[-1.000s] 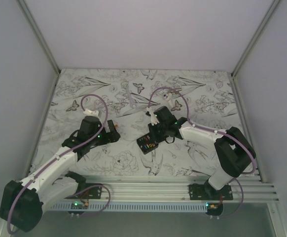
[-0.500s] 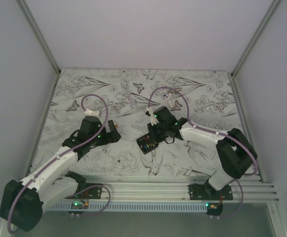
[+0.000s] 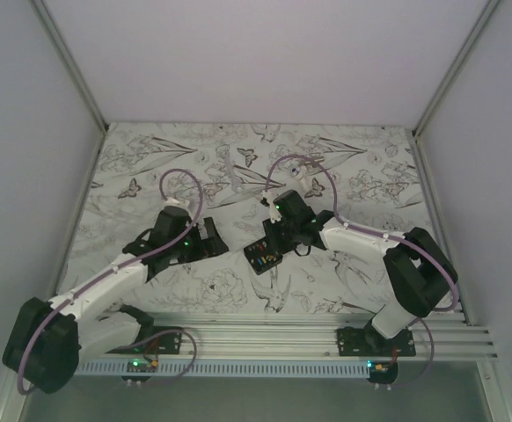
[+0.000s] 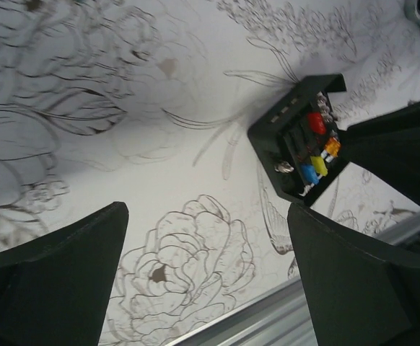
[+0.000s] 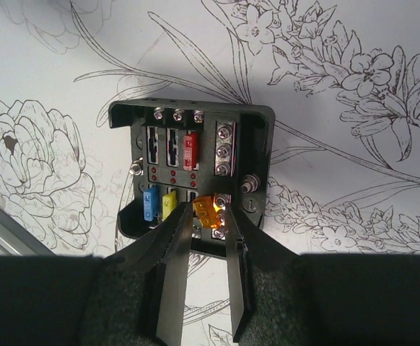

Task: Snap on the fuse box
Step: Pick up the fuse from the fuse box base.

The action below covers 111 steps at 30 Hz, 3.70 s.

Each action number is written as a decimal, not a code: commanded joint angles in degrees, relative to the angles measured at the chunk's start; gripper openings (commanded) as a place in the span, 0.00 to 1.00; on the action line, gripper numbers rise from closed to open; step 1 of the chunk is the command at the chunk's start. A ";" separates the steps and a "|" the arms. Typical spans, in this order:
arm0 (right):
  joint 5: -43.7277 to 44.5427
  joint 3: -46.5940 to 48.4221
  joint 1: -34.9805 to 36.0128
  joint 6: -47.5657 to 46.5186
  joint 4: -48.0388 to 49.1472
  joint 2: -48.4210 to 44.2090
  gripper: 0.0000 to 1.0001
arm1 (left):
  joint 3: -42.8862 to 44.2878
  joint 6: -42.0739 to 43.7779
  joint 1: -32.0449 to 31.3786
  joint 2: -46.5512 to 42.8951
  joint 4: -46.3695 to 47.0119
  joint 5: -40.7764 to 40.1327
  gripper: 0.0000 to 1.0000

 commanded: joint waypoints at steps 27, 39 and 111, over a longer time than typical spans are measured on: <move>-5.96 -2.73 0.33 2.03 5.41 -1.13 0.26 | 8.92 -13.34 -15.47 28.16 17.49 3.99 0.23; -6.06 -3.20 0.37 2.57 5.16 -2.11 0.16 | 8.30 -14.37 -15.77 28.35 17.64 2.94 0.22; 11.43 2.49 6.87 -3.15 -4.21 -6.36 0.08 | 6.09 -15.07 -15.87 25.91 17.14 0.94 0.43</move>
